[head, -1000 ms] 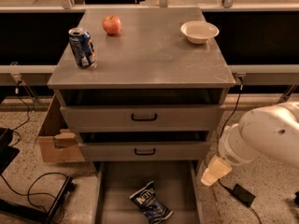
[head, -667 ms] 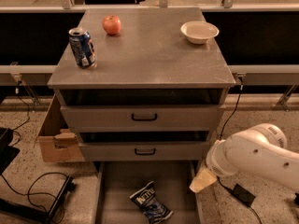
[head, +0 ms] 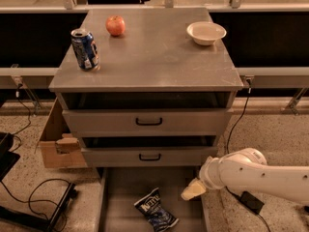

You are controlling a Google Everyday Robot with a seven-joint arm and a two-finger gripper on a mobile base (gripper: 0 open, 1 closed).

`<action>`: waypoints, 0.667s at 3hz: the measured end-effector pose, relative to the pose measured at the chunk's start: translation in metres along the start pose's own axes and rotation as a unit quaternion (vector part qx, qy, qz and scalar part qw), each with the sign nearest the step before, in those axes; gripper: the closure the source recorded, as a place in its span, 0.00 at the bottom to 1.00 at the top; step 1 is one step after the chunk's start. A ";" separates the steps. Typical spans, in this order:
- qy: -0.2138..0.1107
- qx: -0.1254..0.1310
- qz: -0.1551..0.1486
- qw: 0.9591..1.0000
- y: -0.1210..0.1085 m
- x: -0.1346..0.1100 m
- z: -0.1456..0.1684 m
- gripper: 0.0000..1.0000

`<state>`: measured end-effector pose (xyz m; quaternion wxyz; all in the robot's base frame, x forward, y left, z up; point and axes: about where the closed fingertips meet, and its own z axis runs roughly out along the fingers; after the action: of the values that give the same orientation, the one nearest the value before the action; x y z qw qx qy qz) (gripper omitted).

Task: Pick blue chip bag from bottom drawer and place on counter

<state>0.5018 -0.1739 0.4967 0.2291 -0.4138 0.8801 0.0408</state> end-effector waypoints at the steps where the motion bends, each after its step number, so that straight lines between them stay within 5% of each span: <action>1: -0.029 -0.021 0.014 0.999 0.011 0.009 0.057 0.00; 2: -0.029 -0.021 0.014 0.999 0.011 0.009 0.057 0.00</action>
Offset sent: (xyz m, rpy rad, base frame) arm 0.0092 0.0103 -0.0412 0.0562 -0.0086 0.0013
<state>0.5098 -0.1587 0.4404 0.2458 -0.4050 0.8775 0.0743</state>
